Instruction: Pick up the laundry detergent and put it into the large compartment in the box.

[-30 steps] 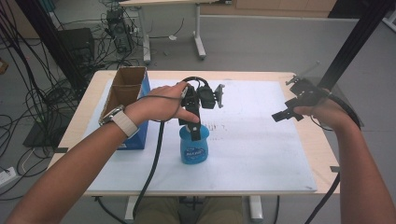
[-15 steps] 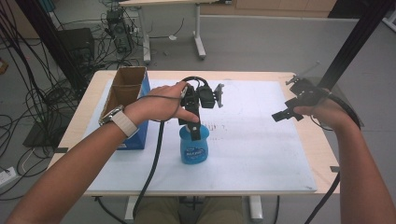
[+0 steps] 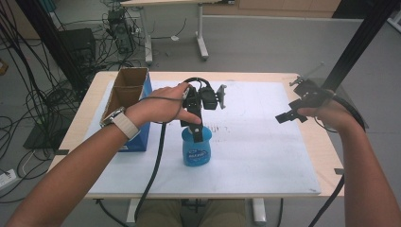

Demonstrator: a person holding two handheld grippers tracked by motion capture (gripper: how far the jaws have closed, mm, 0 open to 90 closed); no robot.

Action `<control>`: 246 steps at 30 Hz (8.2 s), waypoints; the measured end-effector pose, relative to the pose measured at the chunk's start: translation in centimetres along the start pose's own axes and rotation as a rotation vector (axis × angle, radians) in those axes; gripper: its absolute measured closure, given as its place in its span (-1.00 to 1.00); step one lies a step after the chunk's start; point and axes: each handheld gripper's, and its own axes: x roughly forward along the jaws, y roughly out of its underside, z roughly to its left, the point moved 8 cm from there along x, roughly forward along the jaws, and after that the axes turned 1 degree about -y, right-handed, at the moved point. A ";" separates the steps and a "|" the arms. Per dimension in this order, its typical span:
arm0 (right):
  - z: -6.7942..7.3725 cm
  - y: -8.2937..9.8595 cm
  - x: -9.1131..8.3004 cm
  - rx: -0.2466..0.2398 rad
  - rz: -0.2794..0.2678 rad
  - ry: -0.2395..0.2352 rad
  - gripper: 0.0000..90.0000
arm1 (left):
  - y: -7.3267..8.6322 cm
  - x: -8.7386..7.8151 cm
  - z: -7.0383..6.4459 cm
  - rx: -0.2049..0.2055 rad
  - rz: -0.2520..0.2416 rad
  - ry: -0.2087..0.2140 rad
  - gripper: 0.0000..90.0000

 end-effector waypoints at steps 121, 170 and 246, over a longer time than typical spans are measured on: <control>-0.1 0.7 0.5 0.016 -0.004 -0.012 -0.77 | 0.3 2.6 0.2 -0.004 -0.006 0.009 -0.73; 0.0 0.8 1.1 0.013 -0.008 -0.022 -0.77 | 0.0 5.6 -0.6 0.007 -0.005 -0.056 -0.60; 0.1 1.0 0.9 0.016 -0.004 -0.016 -0.76 | 0.2 5.6 -1.1 0.011 -0.026 -0.101 -0.16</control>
